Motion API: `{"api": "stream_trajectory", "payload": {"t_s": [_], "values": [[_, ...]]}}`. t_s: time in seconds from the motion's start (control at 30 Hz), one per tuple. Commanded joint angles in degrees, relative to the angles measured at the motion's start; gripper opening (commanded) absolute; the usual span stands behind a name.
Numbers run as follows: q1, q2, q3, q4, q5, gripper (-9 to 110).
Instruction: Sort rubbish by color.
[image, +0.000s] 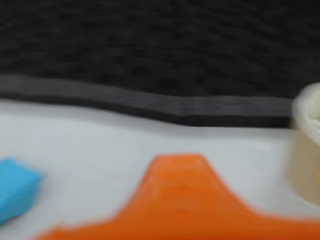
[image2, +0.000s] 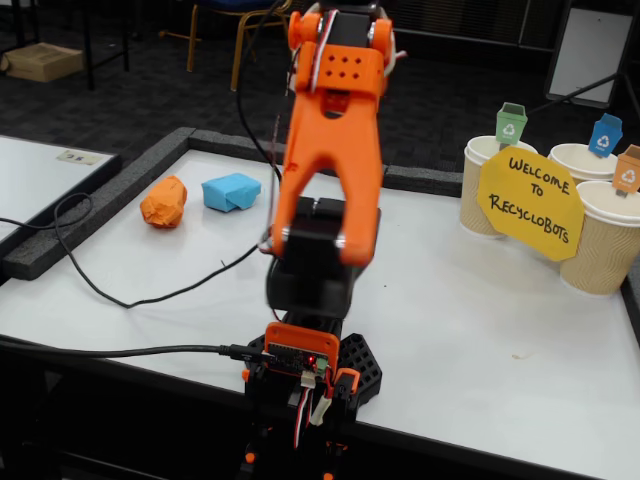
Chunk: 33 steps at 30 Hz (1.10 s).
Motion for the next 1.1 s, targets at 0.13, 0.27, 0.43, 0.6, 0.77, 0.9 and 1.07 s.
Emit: {"api": "stream_trajectory", "payload": {"t_s": [0.13,0.27,0.43,0.6,0.77,0.9,1.07], "values": [[-20.4,-0.9,0.1,-1.5,-0.4,0],[-26.1,-0.9,0.7,-1.1,0.2,0],[-27.1,-0.9,2.0,-2.5,-0.4,0],[-28.2,-0.9,2.9,-2.9,-0.4,0],[-28.2,-0.9,4.0,-3.3,-0.4,0],[-28.2,-1.9,5.1,-4.0,-0.4,0],[-28.2,-12.4,4.4,-7.1,-0.4,0]]}}
